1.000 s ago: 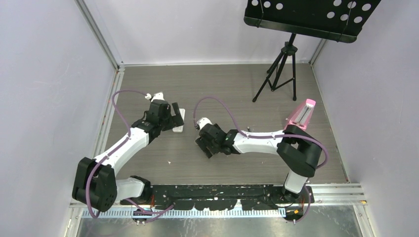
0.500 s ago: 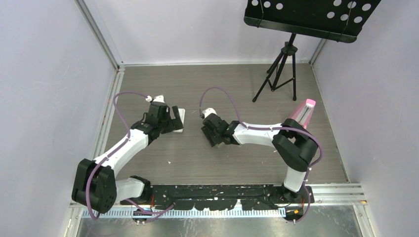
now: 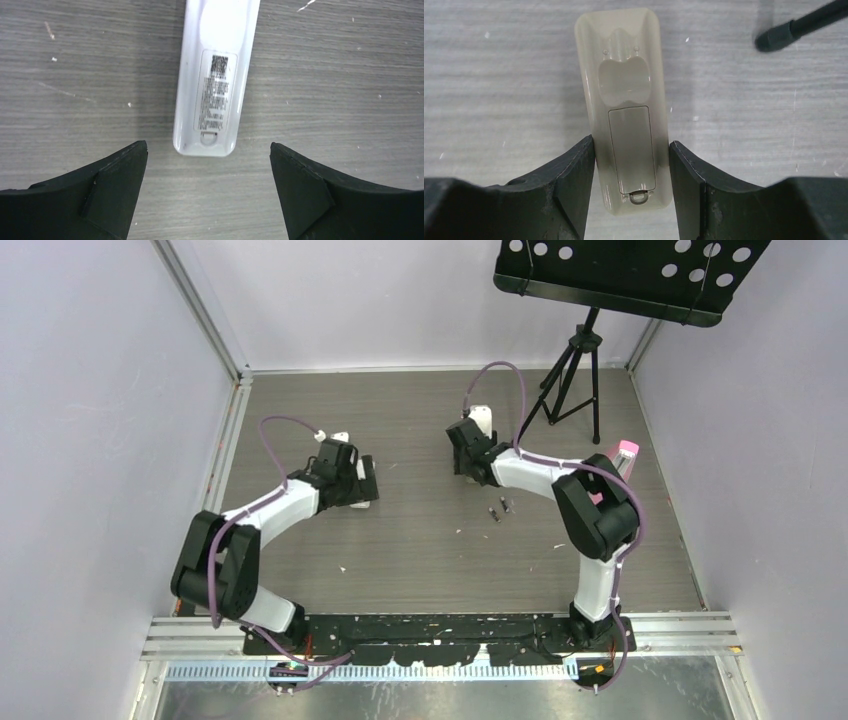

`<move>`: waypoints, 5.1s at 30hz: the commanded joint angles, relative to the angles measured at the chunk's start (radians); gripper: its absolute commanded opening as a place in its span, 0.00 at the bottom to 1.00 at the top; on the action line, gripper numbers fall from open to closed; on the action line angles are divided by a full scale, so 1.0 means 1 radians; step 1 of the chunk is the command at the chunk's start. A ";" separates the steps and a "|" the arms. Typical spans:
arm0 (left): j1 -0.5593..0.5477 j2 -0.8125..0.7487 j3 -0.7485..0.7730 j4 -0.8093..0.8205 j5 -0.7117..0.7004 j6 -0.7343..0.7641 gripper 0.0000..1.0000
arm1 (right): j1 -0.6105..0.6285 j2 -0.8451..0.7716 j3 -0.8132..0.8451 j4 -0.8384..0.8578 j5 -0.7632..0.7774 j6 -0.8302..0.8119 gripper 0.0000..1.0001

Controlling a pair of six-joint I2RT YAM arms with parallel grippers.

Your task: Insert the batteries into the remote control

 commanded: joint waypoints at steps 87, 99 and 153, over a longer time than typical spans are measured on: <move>-0.097 -0.614 -0.219 -0.120 -0.247 -0.255 0.86 | 0.530 0.063 0.103 -0.339 -0.145 0.335 0.58; -0.095 -0.581 -0.289 0.013 -0.120 -0.210 0.84 | 0.518 -0.126 -0.103 -0.282 -0.299 -0.127 0.68; -0.092 -0.192 -0.257 0.331 0.967 -0.332 0.33 | 0.508 -0.517 -0.378 0.119 -0.472 -0.374 0.30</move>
